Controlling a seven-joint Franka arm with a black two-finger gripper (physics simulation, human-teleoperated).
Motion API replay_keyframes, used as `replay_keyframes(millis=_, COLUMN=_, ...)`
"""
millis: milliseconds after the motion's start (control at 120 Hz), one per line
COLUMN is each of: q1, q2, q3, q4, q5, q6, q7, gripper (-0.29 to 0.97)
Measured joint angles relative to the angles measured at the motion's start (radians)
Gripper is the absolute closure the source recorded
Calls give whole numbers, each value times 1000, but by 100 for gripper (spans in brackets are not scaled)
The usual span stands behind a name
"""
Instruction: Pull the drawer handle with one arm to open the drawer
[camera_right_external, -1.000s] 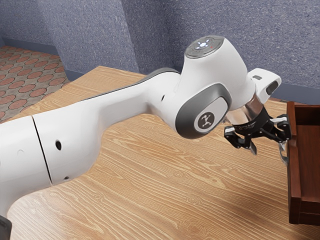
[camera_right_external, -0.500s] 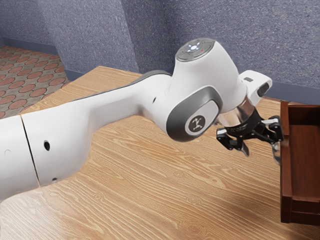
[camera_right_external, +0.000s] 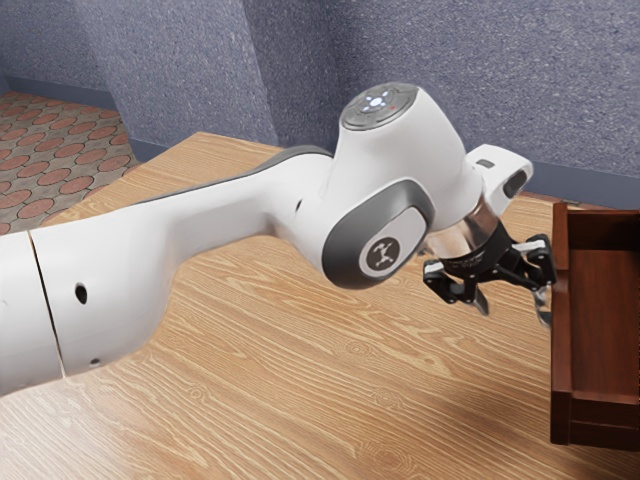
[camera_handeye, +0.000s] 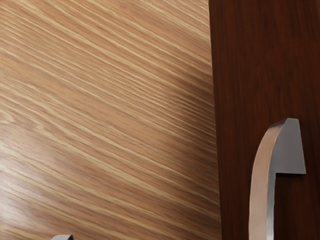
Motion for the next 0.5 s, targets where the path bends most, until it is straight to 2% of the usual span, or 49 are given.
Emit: replay_keyframes(millis=500, q1=15, q2=2, q3=-1, q4=-2, q5=1, q6=5, q7=-5, gripper=26)
